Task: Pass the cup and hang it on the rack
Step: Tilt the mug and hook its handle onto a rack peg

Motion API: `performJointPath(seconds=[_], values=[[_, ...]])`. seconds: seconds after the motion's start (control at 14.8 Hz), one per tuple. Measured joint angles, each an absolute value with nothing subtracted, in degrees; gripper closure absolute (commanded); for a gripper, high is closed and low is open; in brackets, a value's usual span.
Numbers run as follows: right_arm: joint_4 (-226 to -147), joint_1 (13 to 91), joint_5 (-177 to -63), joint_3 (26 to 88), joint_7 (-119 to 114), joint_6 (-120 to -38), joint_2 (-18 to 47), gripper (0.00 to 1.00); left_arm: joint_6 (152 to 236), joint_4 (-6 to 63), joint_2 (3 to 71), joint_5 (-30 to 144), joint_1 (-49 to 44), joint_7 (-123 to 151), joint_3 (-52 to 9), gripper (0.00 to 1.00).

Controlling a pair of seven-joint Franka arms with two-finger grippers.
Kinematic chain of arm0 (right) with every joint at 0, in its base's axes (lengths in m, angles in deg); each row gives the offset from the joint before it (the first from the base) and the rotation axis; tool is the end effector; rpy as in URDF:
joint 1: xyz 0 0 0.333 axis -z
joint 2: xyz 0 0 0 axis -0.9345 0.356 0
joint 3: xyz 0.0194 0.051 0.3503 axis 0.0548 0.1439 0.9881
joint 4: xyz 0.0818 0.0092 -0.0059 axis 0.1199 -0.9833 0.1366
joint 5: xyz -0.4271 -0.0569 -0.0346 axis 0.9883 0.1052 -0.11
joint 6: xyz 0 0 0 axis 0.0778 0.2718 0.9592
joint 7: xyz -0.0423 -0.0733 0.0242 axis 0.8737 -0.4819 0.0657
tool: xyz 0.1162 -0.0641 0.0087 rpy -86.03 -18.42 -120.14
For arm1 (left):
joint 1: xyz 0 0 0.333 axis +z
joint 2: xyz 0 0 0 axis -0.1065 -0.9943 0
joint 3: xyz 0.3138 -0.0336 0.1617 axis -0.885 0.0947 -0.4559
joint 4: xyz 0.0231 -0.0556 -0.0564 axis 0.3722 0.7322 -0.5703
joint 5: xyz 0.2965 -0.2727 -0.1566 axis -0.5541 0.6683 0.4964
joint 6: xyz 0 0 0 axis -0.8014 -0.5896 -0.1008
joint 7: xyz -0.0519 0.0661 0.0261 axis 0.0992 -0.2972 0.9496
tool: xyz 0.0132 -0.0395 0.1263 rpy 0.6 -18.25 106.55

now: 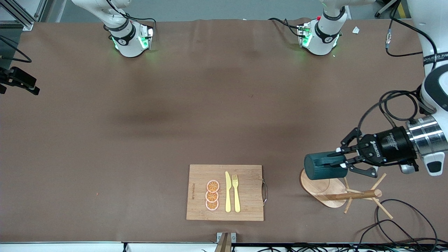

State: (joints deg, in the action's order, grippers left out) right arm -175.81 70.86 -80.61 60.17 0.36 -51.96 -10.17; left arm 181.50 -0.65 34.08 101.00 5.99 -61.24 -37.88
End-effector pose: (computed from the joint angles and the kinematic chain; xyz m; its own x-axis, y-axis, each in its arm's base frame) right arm 0.5830 -0.0462 0.6653 0.9991 -0.0345 0.0255 -0.0355 -0.9987 0.0367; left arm 0.7780 -0.1079 0.5384 0.0347 0.6059 -0.7948 0.9917 0.0776 0.1024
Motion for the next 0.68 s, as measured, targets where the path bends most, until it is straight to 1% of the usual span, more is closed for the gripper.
performJointPath(seconds=[0.2,0.68], values=[[-175.8,70.9,-80.6,60.2,0.4,-52.0,-10.2,0.00,180.6,-0.6,32.4,104.5,8.1,-54.4,-37.9,1.00],[-175.8,70.9,-80.6,60.2,0.4,-52.0,-10.2,0.00,180.6,-0.7,29.4,110.2,9.6,-42.4,-37.9,1.00]])
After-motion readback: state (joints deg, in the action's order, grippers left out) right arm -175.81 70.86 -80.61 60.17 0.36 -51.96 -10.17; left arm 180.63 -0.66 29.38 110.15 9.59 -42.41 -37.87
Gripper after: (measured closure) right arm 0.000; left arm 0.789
